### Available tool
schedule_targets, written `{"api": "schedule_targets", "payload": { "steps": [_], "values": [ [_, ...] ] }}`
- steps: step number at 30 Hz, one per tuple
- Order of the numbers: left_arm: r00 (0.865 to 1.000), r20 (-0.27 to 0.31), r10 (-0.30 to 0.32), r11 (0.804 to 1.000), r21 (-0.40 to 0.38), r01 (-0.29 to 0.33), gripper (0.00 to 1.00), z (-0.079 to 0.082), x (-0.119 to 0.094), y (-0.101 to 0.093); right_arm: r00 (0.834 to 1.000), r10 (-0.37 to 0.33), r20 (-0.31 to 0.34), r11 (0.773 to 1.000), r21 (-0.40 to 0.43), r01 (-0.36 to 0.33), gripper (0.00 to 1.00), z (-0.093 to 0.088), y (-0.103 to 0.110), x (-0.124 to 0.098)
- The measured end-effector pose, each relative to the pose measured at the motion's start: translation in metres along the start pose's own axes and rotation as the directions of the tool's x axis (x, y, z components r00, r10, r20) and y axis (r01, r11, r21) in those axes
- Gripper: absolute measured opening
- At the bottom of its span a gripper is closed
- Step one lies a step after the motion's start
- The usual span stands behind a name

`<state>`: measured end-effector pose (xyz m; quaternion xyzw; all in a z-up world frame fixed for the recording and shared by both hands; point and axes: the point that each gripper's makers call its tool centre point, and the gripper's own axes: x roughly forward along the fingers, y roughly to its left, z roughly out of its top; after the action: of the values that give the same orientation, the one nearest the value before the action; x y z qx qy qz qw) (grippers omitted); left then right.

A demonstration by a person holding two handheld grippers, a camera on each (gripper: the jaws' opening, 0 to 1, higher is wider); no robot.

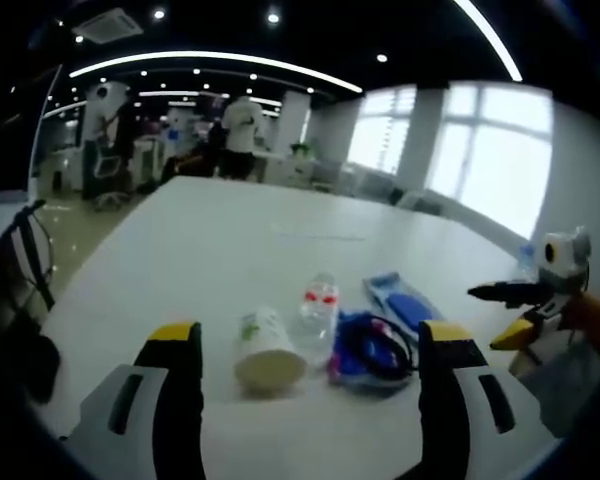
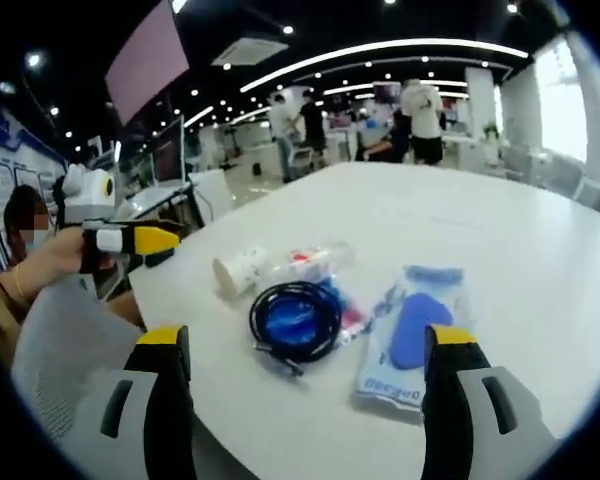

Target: Arrange the tabletop items into an orderly group along one side of the table until the central work area is clear of visible clutter.

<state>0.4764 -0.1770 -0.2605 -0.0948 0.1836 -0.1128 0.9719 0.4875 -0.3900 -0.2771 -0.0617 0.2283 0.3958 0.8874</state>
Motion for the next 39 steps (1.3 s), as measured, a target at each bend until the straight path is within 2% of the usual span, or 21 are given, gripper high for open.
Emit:
{"api": "schedule_targets", "payload": {
  "steps": [4,7,9,13,17,26,27,30,37,39],
  "values": [
    [1.000,-0.004,0.008,1.000,0.000,-0.008,0.86,-0.001,-0.001,0.001,1.000,0.028,0.006,0.999,0.019,-0.029,0.96,0.007,0.003,0.007],
    [1.000,-0.004,-0.011,0.999,-0.045,0.011,0.85,-0.003,-0.001,-0.002,1.000,0.029,0.004,1.000,0.000,-0.029,0.96,0.010,0.005,0.013],
    [1.000,-0.003,-0.015,0.999,-0.049,0.015,0.85,-0.003,-0.001,-0.002,0.999,0.045,0.009,0.999,0.020,-0.045,0.95,0.013,0.009,0.015],
    [1.000,-0.015,-0.022,0.999,-0.039,0.021,0.85,-0.005,0.001,-0.005,0.998,0.055,0.034,0.997,0.046,-0.056,0.95,0.022,0.013,0.020],
    [0.999,-0.021,-0.028,0.999,-0.040,0.027,0.84,-0.007,0.001,-0.006,0.997,0.068,0.025,0.996,0.059,-0.070,0.95,0.024,0.015,0.025],
    [0.998,-0.028,-0.053,0.998,-0.027,0.052,0.84,-0.007,0.004,-0.014,0.997,0.061,0.056,0.994,0.082,-0.065,0.95,0.034,0.010,0.033],
    [0.998,-0.028,-0.055,0.998,-0.026,0.054,0.84,-0.007,0.005,-0.014,0.997,0.054,0.062,0.995,0.078,-0.059,0.94,0.034,0.008,0.035],
    [0.998,-0.032,-0.063,0.998,-0.025,0.062,0.84,-0.007,0.006,-0.016,0.999,0.042,0.028,0.997,0.061,-0.044,0.93,0.024,0.006,0.039],
    [0.996,-0.050,-0.075,0.997,-0.025,0.073,0.83,-0.006,0.014,-0.017,0.998,0.064,-0.017,0.996,0.060,-0.063,0.93,0.008,0.010,0.042],
    [0.996,-0.058,-0.075,0.997,-0.024,0.073,0.83,-0.006,0.016,-0.017,0.998,0.064,-0.016,0.997,0.052,-0.064,0.93,0.008,0.011,0.042]
  ]
}}
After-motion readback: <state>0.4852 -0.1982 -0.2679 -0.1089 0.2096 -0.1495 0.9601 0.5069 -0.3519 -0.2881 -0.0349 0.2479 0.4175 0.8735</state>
